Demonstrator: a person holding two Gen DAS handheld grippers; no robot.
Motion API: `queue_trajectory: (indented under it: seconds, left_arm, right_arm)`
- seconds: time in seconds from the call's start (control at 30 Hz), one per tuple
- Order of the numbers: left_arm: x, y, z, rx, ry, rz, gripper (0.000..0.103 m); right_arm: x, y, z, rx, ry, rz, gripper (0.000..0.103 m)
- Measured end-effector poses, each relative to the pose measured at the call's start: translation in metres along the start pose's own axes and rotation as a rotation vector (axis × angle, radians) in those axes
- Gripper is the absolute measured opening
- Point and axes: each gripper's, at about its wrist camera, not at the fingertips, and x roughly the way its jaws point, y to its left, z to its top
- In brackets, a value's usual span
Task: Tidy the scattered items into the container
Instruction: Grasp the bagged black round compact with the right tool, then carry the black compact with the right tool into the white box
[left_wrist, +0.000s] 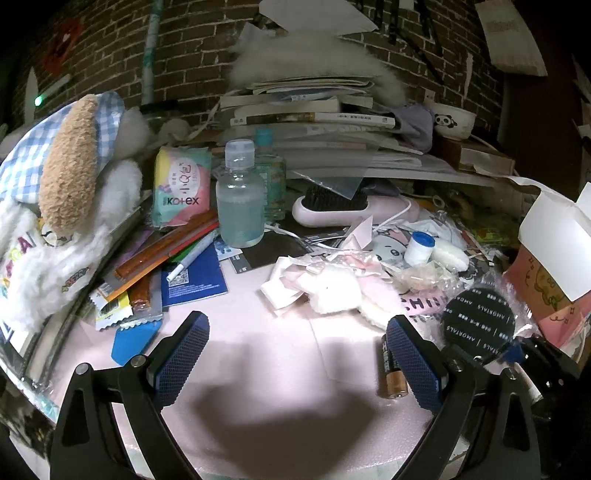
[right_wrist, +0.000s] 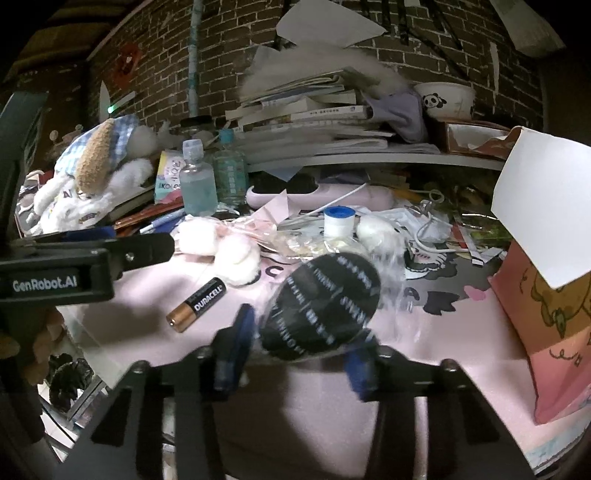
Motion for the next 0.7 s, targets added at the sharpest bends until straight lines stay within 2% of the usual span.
queue_trajectory:
  seconds: [0.2,0.7]
  left_arm:
    - [-0.001,0.001,0.0,0.0,0.0,-0.002,0.096]
    - [-0.002,0.004,-0.002,-0.014,0.004,0.001,0.096]
  right_arm:
    - [-0.01,0.004,0.001,-0.036,-0.046,-0.006,0.02]
    - [-0.04,0.018,0.011,-0.137,-0.162,-0.036,0.017]
